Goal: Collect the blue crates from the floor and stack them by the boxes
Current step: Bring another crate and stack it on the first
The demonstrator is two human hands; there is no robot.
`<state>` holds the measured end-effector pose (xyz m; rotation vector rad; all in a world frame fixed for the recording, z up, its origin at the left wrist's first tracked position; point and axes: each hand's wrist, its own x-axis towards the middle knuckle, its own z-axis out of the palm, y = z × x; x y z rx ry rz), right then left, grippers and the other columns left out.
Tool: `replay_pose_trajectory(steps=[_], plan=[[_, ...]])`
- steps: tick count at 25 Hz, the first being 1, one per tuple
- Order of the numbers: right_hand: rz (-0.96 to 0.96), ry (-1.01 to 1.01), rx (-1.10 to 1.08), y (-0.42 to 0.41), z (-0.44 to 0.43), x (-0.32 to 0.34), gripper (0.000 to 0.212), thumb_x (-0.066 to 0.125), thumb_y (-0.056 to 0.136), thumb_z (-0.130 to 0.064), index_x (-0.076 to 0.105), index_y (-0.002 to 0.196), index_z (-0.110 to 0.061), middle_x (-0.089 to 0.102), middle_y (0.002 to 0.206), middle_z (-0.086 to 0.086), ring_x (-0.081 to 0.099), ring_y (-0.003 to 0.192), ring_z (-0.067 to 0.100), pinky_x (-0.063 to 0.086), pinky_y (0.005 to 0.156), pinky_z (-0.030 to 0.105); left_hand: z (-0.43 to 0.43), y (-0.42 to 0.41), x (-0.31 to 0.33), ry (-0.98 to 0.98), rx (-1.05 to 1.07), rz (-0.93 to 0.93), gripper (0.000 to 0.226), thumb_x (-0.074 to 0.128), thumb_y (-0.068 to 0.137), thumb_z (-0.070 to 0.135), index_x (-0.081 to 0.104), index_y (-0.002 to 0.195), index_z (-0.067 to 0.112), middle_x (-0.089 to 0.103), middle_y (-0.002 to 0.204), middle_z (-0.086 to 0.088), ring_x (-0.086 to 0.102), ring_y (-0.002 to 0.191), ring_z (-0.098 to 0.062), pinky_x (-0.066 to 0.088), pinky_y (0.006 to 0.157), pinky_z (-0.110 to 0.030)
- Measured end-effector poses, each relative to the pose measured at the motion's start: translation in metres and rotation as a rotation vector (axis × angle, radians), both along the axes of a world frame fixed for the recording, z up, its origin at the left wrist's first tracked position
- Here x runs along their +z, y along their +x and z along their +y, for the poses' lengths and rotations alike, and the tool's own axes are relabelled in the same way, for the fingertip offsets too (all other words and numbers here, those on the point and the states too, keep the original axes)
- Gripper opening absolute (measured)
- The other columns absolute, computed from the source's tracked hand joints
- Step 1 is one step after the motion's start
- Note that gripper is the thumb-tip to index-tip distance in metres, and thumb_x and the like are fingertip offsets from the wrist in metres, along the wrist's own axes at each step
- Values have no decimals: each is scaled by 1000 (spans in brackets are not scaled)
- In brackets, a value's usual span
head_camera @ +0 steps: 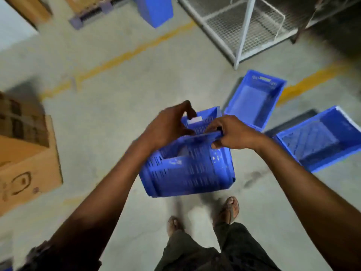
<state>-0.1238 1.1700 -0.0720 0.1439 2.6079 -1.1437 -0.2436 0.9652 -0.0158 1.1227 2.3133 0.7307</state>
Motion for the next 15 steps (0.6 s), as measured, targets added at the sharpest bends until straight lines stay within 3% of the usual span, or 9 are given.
replay_pose_trajectory(steps=[1, 3, 6, 8, 10, 11, 13, 15], plan=[[21, 56, 59, -12, -21, 10, 33, 83, 68, -6, 75, 98, -17, 71, 90, -5, 65, 86, 11, 45, 68, 18, -43, -9, 10, 18, 103, 73, 48, 87, 72, 44, 53, 103, 33, 66, 107, 14, 67, 79, -8, 55, 78, -35], [57, 112, 202, -34, -70, 30, 35, 77, 69, -1, 75, 101, -14, 66, 92, -7, 63, 92, 15, 39, 66, 5, -141, -14, 14, -135, 188, 94, 59, 83, 67, 61, 54, 113, 38, 61, 115, 16, 60, 84, 1, 49, 81, -29], [143, 165, 392, -69, -159, 63, 40, 74, 67, 5, 76, 103, -12, 65, 92, -6, 57, 86, 9, 34, 68, -1, -268, 33, -35, -345, 181, -345, 69, 79, 68, 68, 57, 127, 39, 60, 129, 20, 59, 109, 0, 47, 99, -27], [179, 172, 475, -88, -232, 81, 41, 76, 67, 6, 77, 102, -14, 63, 87, -13, 55, 80, 1, 35, 69, 0, -345, 78, -63, -187, 295, -545, 50, 81, 75, 58, 68, 116, 33, 71, 115, 16, 67, 107, -4, 51, 99, -31], [170, 162, 510, -97, -304, 85, 40, 78, 68, 5, 77, 103, -17, 61, 86, -18, 56, 76, -3, 36, 70, 5, -416, 99, -80, 37, 524, -534, 33, 86, 78, 35, 74, 107, 23, 77, 106, 7, 71, 102, -11, 54, 95, -35], [172, 152, 518, -99, -336, 82, 39, 78, 70, 4, 77, 103, -18, 62, 88, -15, 58, 79, -1, 39, 71, 12, -450, 103, -82, 81, 604, -488, 33, 88, 76, 33, 75, 103, 21, 77, 103, 2, 72, 101, -17, 56, 94, -41], [194, 206, 606, -105, -409, 79, 35, 78, 70, 1, 75, 100, -17, 65, 92, -5, 62, 88, 16, 44, 74, 29, -526, 109, -71, 45, 709, -369, 35, 88, 68, 50, 73, 89, 27, 76, 88, 0, 72, 87, -21, 55, 85, -47], [174, 378, 749, -119, -469, 81, 36, 84, 63, -15, 71, 95, -21, 66, 92, -1, 62, 89, 23, 48, 75, 34, -586, 112, -52, -73, 745, -240, 34, 83, 67, 58, 64, 77, 32, 67, 72, 5, 63, 69, -9, 52, 72, -38]])
